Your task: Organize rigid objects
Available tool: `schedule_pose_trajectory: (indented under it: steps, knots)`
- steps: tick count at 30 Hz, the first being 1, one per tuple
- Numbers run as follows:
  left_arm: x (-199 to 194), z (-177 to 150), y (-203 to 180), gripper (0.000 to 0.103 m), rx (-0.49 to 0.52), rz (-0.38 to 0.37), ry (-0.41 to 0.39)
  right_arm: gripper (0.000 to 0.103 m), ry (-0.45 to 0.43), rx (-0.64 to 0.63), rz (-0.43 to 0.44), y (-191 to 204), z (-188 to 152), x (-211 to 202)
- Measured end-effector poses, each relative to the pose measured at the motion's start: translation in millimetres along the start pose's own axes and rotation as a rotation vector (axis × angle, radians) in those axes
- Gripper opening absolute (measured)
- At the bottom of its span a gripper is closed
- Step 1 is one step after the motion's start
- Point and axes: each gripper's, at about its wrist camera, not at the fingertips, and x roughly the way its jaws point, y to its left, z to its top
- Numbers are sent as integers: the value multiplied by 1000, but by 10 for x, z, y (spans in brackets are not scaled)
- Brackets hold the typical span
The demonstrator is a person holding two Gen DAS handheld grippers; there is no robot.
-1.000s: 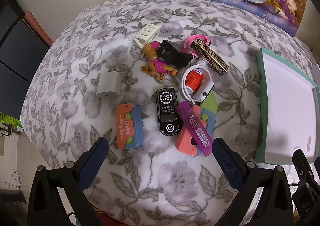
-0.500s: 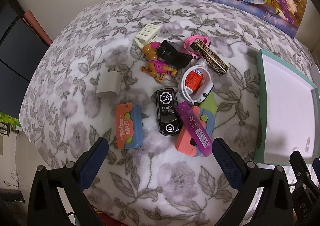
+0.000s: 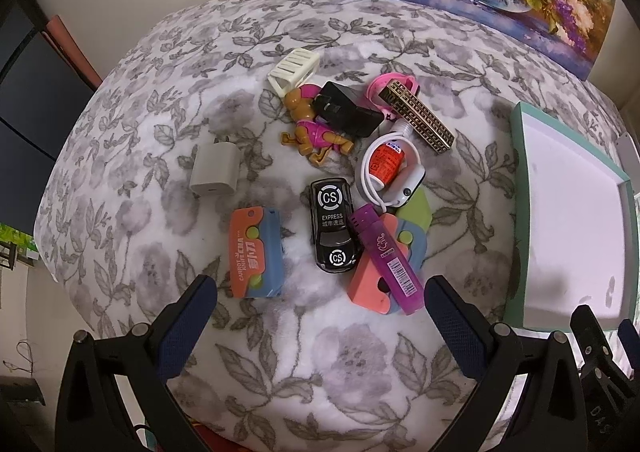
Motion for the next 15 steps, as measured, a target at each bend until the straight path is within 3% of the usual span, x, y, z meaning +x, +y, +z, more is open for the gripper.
schedule_pose_trajectory:
  steps: [15]
  knots:
    - [-1, 12, 32, 103, -16, -22, 1, 103, 13, -13, -12, 28, -7, 30]
